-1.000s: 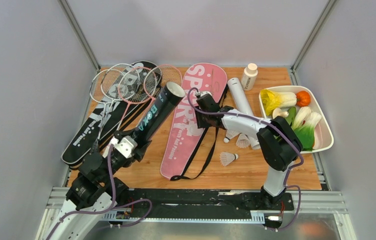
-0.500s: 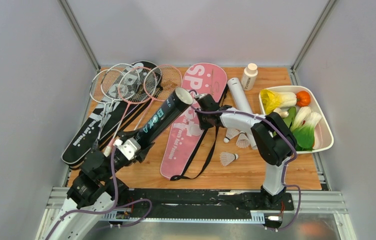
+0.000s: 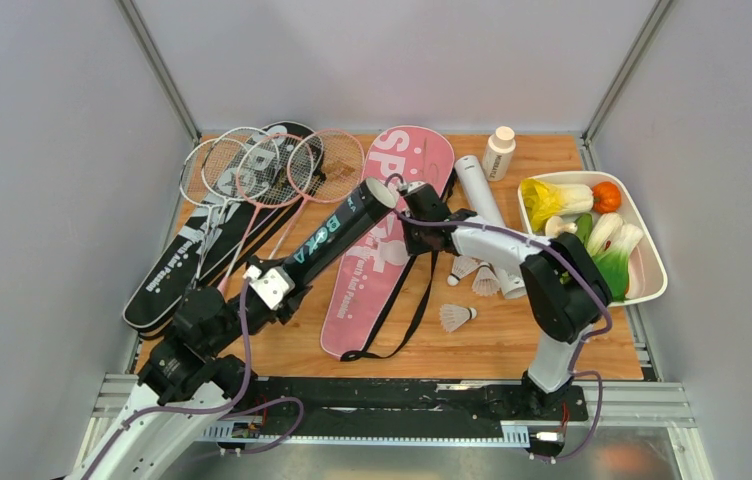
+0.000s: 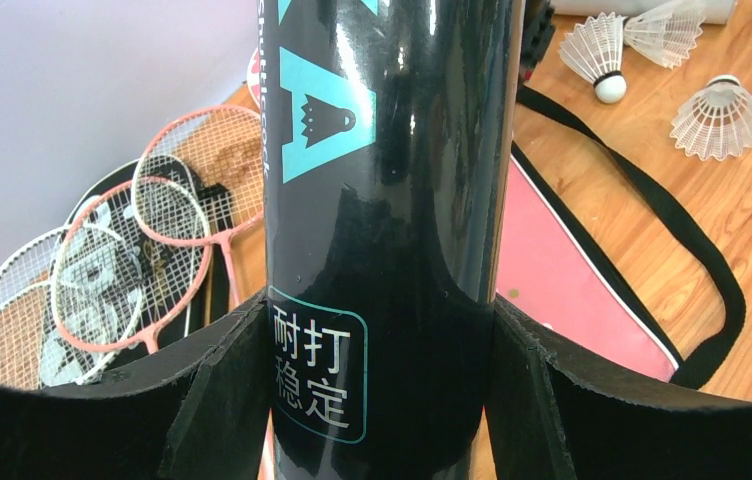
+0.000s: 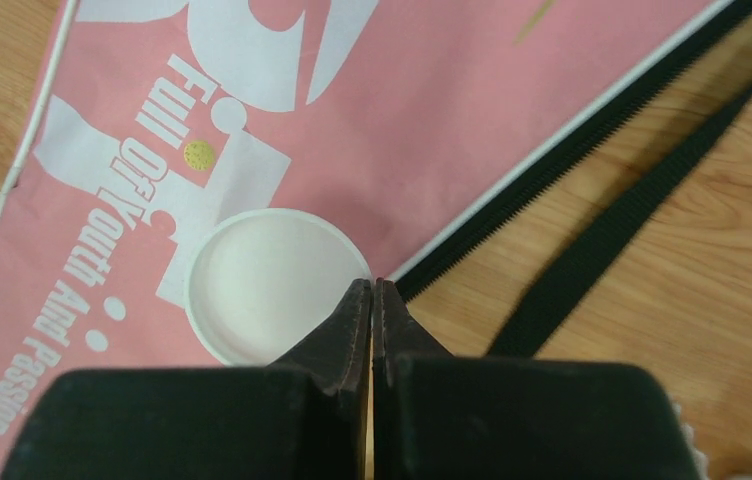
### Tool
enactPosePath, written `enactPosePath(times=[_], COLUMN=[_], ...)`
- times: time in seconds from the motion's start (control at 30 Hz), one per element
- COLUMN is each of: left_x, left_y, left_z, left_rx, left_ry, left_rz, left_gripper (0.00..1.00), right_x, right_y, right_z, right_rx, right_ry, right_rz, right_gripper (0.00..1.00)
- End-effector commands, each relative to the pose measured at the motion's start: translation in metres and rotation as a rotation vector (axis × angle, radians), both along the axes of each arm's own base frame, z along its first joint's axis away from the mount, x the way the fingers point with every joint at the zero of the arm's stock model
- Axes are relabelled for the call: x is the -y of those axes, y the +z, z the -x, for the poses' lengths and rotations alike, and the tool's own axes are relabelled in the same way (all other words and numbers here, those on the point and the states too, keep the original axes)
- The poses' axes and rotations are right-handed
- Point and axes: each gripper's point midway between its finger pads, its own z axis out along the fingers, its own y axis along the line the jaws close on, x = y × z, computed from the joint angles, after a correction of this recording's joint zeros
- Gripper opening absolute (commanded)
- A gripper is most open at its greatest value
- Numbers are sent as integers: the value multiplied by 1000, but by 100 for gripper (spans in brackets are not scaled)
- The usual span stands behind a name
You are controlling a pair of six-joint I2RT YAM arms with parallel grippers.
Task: Pack up the badminton gear
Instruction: Close the lid on the shuttle tube.
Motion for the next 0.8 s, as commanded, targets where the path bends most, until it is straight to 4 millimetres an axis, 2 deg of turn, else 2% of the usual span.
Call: enactPosePath(times=[0.0, 0.2, 0.4, 0.53, 0.77], left_x=[0, -6, 6, 7, 9], left_y=[34, 30, 36, 38, 41], left_z=[4, 3, 15, 14, 13], left_rx=[88, 113, 178, 215, 281], left_ry=[-28, -28, -137, -143, -165], left_rz=[8, -81, -82, -88, -129], left_gripper=[0, 0, 0, 0, 0], right_x=[14, 41, 75, 81, 79], right_y=[57, 96, 179, 233, 297], right_z=[-6, 4, 15, 37, 87], right_rx=[103, 155, 300, 387, 504], right_ry=[-58, -100, -108, -24, 178], right_rz=[-115, -236, -416, -542, -668], right_gripper=[0, 0, 0, 0, 0])
